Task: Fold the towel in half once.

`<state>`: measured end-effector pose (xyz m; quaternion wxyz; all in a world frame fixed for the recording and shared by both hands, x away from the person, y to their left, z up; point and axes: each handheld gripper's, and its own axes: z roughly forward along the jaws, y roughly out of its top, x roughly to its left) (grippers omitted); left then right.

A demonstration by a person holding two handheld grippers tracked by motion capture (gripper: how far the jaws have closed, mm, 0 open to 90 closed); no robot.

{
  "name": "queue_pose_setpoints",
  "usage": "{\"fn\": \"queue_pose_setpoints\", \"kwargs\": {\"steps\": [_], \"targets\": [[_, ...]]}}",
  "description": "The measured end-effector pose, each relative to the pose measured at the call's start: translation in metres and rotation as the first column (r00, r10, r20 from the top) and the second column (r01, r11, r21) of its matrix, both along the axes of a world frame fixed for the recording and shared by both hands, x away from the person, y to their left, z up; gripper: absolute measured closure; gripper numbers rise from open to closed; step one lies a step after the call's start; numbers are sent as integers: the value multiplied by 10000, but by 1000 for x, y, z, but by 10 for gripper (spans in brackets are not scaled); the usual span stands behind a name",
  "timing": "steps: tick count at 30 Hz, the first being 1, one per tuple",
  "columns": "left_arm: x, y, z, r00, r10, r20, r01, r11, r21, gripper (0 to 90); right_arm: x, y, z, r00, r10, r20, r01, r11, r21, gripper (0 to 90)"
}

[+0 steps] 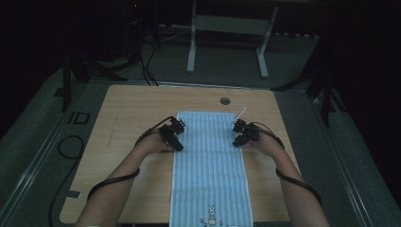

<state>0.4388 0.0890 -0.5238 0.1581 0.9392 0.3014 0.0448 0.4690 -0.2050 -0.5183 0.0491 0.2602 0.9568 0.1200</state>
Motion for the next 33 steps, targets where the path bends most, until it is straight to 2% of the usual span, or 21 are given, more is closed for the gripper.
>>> {"fn": "queue_pose_setpoints", "kwargs": {"steps": [2, 3, 5, 8, 12, 14, 15, 16, 17, 18, 19, 22, 24, 25, 27, 28, 30, 32, 33], "targets": [[2, 0, 0, 10000, 14, 12, -14, 10000, -93, 592, -1, 2, 0, 9998, 162, 120, -160, 9996, -213, 852], [3, -1, 0, 10000, -49, 19, 49, 9999, -135, 631, -1, 2, 0, 9999, 65, 109, -62, 9997, -240, 859], [4, -3, 1, 10000, -84, -42, 83, 9999, -150, 724, 2, 1, 0, 9999, -95, 101, 96, 9999, -140, 863], [5, -9, 1, 9994, -310, 154, 309, 9995, 34, 843, 6, -4, -1, 9991, -413, 121, 411, 9990, 160, 863], [7, -12, 4, 9993, -16, 379, 14, 10000, 56, 870, 8, -7, 0, 9985, -491, 245, 487, 9987, 171, 863], [10, -9, 11, 9978, 404, 529, -393, 9990, -218, 870, 9, -7, 6, 9976, -521, 456, 514, 9985, 166, 863], [11, -8, 16, 9952, 650, 732, -624, 9974, -372, 869, 10, -8, 9, 9971, -584, 494, 572, 9980, 262, 863], [11, -7, 22, 9926, 767, 938, -724, 9962, -478, 869, 11, -10, 14, 9962, -647, 587, 624, 9973, 397, 863], [11, -7, 22, 9926, 767, 938, -724, 9962, -478, 869, 11, -10, 14, 9962, -647, 587, 624, 9973, 397, 863], [11, -5, 34, 9857, 939, 1400, -857, 9943, -635, 869, 12, -11, 21, 9949, -696, 736, 661, 9966, 487, 863], [11, -5, 41, 9829, 1040, 1521, -939, 9930, -722, 868, 13, -13, 33, 9927, -749, 945, 688, 9954, 663, 863], [8, -3, 60, 9744, 1184, 1910, -1024, 9905, -919, 867, 13, -16, 56, 9862, -848, 1423, 721, 9931, 921, 863], [0, -2, 73, 9690, 1085, 2221, -897, 9916, -933, 866, 9, -17, 70, 9828, -817, 1658, 643, 9921, 1074, 863], [-5, -1, 76, 9689, 955, 2282, -767, 9930, -897, 865, 5, -18, 78, 9793, -816, 1852, 595, 9907, 1223, 862], [-18, 3, 80, 9653, 960, 2429, -719, 9917, -1064, 864, -6, -19, 87, 9770, -752, 1998, 457, 9879, 1483, 862], [-24, 4, 80, 9662, 887, 2422, -622, 9914, -1151, 864, -17, -20, 90, 9737, -618, 2195, 262, 9865, 1614, 861], [-43, 6, 76, 9681, 595, 2433, -298, 9919, -1237, 861, -37, -22, 90, 9723, -416, 2300, -16, 9828, 1845, 861], [-58, 6, 70, 9718, 172, 2352, 49, 9956, -932, 861, -53, -24, 85, 9737, -134, 2273, -276, 9840, 1762, 861], [-67, 6, 65, 9738, -1, 2276, 215, 9956, -914, 860, -62, -24, 81, 9743, -63, 2253, -324, 9853, 1680, 861]]}}
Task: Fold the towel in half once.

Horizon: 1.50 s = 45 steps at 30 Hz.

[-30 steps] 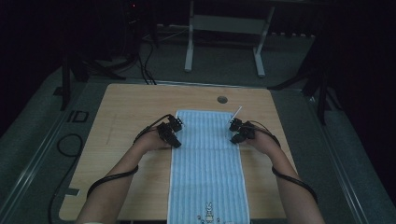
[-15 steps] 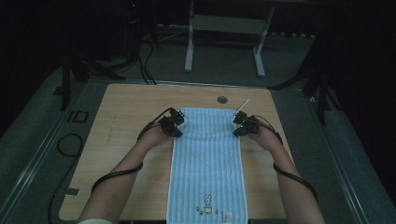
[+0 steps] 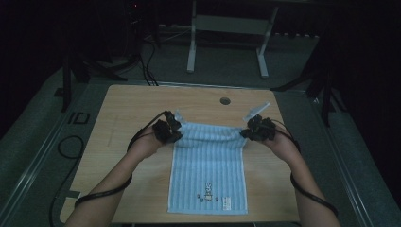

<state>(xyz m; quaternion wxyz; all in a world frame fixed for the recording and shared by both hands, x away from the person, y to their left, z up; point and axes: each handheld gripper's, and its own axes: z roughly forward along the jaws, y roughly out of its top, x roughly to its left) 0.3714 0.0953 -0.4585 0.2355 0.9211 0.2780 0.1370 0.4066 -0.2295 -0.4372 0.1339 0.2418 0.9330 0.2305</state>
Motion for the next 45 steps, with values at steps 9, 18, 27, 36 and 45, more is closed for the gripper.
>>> {"fn": "queue_pose_setpoints", "kwargs": {"steps": [9, 18, 27, 36, 45], "targets": [[-39, 9, -21, 9960, -583, -671, 591, 9982, 110, 852, -58, -8, -39, 9954, 618, -730, -568, 9960, 688, 857], [-63, 10, -48, 9864, -978, -1317, 1030, 9941, 328, 837, -78, -6, -66, 9881, 734, -1355, -681, 9967, 438, 856], [-69, 19, -67, 9842, -752, -1602, 792, 9967, 186, 817, -83, -2, -88, 9812, 731, -1785, -648, 9966, 516, 856], [-69, 22, -59, 9777, -636, -2004, 780, 9949, 645, 602, -88, -4, -74, 9837, 699, -1655, -633, 9970, 448, 735], [-67, 18, -36, 9888, -634, -1354, 691, 9969, 378, 458, -80, -4, -39, 9967, 331, -744, -250, 9940, 1068, 600]]}}
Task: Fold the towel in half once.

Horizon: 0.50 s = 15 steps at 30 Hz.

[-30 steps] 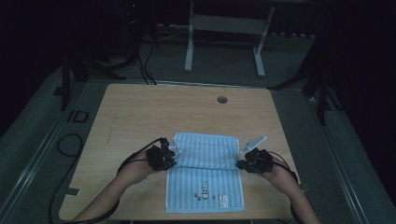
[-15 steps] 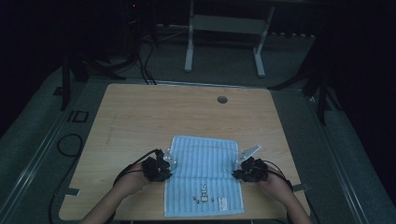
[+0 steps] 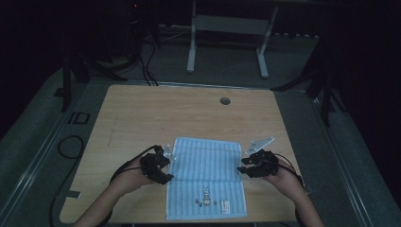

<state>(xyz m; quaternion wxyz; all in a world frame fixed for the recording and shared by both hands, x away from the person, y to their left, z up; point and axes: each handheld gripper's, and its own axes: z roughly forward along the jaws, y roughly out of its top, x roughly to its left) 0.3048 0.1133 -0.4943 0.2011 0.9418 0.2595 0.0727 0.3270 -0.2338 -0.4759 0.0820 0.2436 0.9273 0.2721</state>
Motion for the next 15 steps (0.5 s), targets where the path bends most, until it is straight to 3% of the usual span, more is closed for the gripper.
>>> {"fn": "queue_pose_setpoints", "kwargs": {"steps": [5, 8, 12, 15], "targets": [[10, -14, -18, 9978, -451, -483, 470, 9982, 372, 453, 3, 15, -16, 9994, 289, -214, -292, 9995, -122, 574], [14, -18, -29, 9967, -507, -638, 540, 9972, 511, 449, 6, 21, -30, 9979, 262, -586, -282, 9990, -342, 550], [19, -24, -30, 9975, -464, -525, 487, 9978, 451, 429, 10, 23, -48, 9980, 386, -502, -439, 9932, -1075, 528], [23, -30, -30, 9976, -507, -473, 530, 9974, 498, 429, 12, 19, -48, 9986, 362, -387, -401, 9936, -1056, 513]]}}
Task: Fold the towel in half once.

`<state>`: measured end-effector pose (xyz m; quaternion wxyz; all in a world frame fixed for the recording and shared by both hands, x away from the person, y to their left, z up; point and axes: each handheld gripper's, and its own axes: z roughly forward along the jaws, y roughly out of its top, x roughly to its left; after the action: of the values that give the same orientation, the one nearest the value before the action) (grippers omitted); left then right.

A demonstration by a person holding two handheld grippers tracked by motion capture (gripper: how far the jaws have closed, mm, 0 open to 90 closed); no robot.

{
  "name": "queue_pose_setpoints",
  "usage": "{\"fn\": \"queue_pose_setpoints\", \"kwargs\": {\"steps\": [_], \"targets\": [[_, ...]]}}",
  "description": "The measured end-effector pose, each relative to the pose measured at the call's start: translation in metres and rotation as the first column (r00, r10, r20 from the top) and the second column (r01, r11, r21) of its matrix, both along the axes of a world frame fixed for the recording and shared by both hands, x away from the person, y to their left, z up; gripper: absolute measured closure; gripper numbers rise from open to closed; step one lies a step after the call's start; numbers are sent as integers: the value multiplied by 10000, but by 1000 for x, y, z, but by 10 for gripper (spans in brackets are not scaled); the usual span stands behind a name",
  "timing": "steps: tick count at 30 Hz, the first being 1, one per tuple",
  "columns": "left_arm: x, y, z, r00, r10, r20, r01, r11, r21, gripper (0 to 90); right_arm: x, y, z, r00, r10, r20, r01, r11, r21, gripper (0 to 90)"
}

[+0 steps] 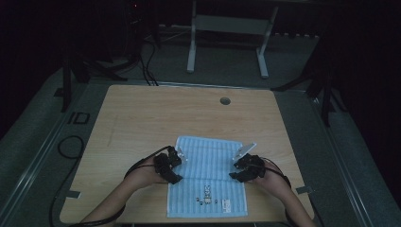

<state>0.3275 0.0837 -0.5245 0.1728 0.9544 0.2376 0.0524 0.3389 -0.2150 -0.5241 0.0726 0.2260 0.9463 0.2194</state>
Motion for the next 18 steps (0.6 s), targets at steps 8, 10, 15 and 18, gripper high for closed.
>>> {"fn": "queue_pose_setpoints", "kwargs": {"steps": [8, 10, 15, 18], "targets": [[12, -30, 0, 9990, -456, 35, 456, 9989, -85, 426, 12, -31, 0, 9971, -609, -452, 606, 9981, -75, 487], [15, -39, 0, 9984, -561, 89, 562, 9984, -98, 425, 12, -41, 1, 9952, -799, -561, 795, 9968, -97, 485], [18, -54, -1, 9975, -701, 93, 702, 9974, -169, 424, 13, -60, 1, 9920, -1059, -690, 1056, 9944, -79, 478], [17, -59, 0, 9966, -819, 101, 820, 9966, -71, 424, 14, -66, 1, 9907, -1123, -773, 1121, 9937, -67, 473]]}}
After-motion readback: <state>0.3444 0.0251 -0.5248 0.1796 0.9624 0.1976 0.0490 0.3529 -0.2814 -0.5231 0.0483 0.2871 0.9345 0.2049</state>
